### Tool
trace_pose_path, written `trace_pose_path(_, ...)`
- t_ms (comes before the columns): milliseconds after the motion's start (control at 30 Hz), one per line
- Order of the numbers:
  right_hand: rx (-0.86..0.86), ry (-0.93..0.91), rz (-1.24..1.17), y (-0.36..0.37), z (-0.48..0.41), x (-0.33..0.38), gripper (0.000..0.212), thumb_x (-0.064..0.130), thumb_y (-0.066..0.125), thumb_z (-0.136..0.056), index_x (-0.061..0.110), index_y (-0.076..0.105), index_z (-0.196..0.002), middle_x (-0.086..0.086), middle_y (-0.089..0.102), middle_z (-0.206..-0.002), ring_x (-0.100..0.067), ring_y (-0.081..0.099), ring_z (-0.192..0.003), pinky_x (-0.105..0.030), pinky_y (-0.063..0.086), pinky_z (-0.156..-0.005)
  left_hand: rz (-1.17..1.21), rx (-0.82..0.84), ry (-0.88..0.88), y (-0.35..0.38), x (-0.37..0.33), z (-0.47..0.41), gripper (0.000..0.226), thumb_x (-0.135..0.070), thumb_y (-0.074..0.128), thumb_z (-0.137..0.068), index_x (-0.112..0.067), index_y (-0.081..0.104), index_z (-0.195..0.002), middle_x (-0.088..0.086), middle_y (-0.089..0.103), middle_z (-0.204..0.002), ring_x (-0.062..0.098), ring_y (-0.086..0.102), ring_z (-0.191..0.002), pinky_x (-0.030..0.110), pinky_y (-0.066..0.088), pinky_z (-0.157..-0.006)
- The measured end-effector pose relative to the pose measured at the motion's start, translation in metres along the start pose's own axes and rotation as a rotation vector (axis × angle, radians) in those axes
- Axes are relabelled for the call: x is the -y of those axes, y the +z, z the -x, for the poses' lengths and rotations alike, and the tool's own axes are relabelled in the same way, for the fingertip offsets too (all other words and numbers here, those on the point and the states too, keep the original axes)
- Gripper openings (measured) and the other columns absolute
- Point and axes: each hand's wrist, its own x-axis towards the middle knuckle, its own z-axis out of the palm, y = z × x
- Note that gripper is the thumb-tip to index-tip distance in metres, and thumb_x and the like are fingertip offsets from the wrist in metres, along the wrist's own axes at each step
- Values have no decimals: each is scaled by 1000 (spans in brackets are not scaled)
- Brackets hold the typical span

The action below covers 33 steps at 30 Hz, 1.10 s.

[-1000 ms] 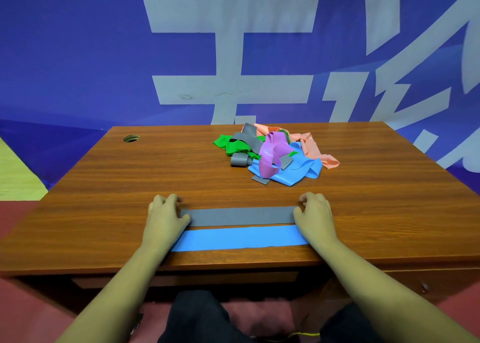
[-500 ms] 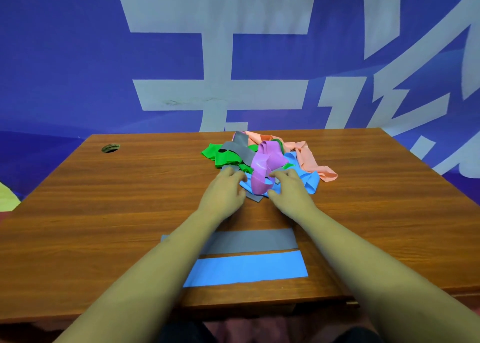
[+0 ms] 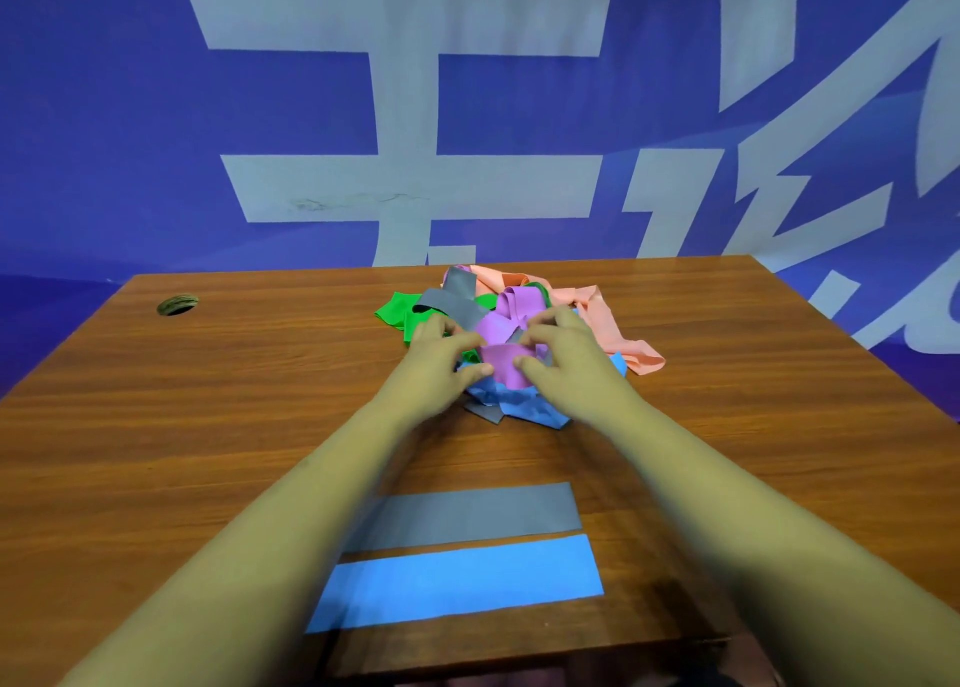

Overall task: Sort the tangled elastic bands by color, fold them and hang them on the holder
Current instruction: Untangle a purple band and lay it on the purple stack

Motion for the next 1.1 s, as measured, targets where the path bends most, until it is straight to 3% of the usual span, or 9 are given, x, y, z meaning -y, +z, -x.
trace_pose_path(133, -29, -27, -107, -32, -6, 26, 12, 11, 65, -87, 8, 69, -98, -3, 53, -109, -19, 50, -107, -25, 36, -91, 149, -32, 64, -34, -15, 1, 23, -22, 74, -84, -17, 68, -106, 3, 48, -117, 18, 44, -116, 36, 36, -106)
trace_pose_path(267, -145, 13, -297, -62, -6, 55, 7, 10, 67, -84, 14, 68, -90, -4, 64, -100, -15, 58, -93, -26, 45, -84, 429, -12, 180, -80, -47, 7, 21, -29, 68, -80, -30, 66, -101, -4, 58, -132, 8, 50, -125, 26, 35, -109)
trace_pose_path(400, -140, 7, -533, -87, 0, 82, 8, 3, 66, -85, 9, 68, -81, 2, 63, -73, -3, 55, -67, -16, 43, -66, 796, -8, 98, -116, -78, 18, 15, -10, 65, -85, -13, 67, -100, -5, 70, -94, 5, 60, -91, 22, 46, -88)
trace_pose_path(567, -125, 18, -693, -101, 16, 107, 2, 7, 68, -85, 6, 70, -85, -9, 62, -76, -15, 54, -71, -26, 42, -65, 1034, -16, 97, -137, -97, 34, 37, -6, 58, -86, -12, 63, -122, 7, 66, -96, 14, 63, -91, 21, 48, -84)
trace_pose_path(667, -107, 59, -784, -104, 24, 118, 5, 8, 67, -87, 8, 69, -83, -9, 61, -74, -17, 53, -70, -26, 41, -62, 1043, -50, 75, -144, -100, 47, 45, 6, 48, -91, -10, 54, -132, 5, 59, -78, 12, 62, -77, 18, 46, -78)
trace_pose_path(800, -19, 141, -901, -108, 38, 135, 14, 10, 63, -91, -3, 68, -93, -19, 63, -80, -32, 56, -75, -40, 46, -69, 915, -12, 20, -146, -97, 67, 33, -9, 56, -87, -24, 65, -116, 11, 67, -99, 21, 64, -96, 35, 45, -95)
trace_pose_path(867, -10, 176, -934, -107, 43, 144, 20, 11, 63, -91, -7, 67, -100, -21, 62, -82, -33, 56, -74, -46, 45, -72, 718, -86, -16, -139, -99, 76, 24, -9, 58, -92, -26, 64, -108, 6, 68, -107, 16, 63, -101, 30, 48, -89)
trace_pose_path(1000, -15, 226, -909, -101, 49, 160, 16, 15, 70, -87, 0, 71, -91, -5, 65, -78, -19, 56, -69, -33, 48, -64, 650, -445, 3, -121, -101, 97, 7, -19, 56, -91, -24, 54, -86, -5, 59, -85, 11, 54, -80, 29, 44, -77)
trace_pose_path(1100, -33, 265, -889, -96, 52, 168, 9, 16, 73, -84, 8, 71, -80, -4, 64, -71, -16, 56, -62, -26, 47, -57, 693, -387, 94, -116, -103, 114, 12, -30, 56, -92, -18, 57, -89, -4, 60, -82, 11, 54, -78, 23, 45, -75)
